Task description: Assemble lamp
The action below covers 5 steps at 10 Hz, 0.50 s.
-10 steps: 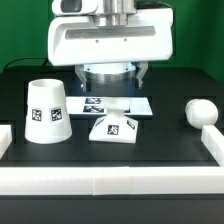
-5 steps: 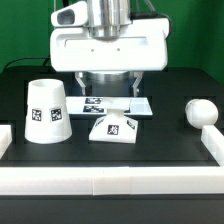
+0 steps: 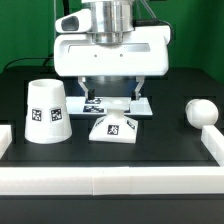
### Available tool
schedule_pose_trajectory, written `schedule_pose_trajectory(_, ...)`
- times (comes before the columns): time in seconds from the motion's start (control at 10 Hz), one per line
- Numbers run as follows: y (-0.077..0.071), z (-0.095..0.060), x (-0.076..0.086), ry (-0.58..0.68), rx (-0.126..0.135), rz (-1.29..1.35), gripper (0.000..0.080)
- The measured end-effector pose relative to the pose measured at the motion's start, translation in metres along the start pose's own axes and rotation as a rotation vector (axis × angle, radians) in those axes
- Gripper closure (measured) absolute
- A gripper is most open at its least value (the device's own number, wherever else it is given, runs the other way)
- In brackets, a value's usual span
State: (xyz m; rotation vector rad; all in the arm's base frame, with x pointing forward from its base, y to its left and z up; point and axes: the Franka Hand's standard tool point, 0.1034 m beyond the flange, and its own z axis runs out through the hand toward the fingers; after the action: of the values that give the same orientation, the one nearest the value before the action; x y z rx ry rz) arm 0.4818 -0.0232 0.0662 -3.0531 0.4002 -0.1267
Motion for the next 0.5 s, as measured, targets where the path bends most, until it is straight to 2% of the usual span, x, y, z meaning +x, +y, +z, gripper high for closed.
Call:
schedule_pose_trajectory(0.2,-0.004,0.006,-0.004,-0.003,0.0,-0.027,0.01)
schedule_pose_trajectory(0.5,-0.001,0.018,-0.009,0.004,-0.004,-0.041,0.01)
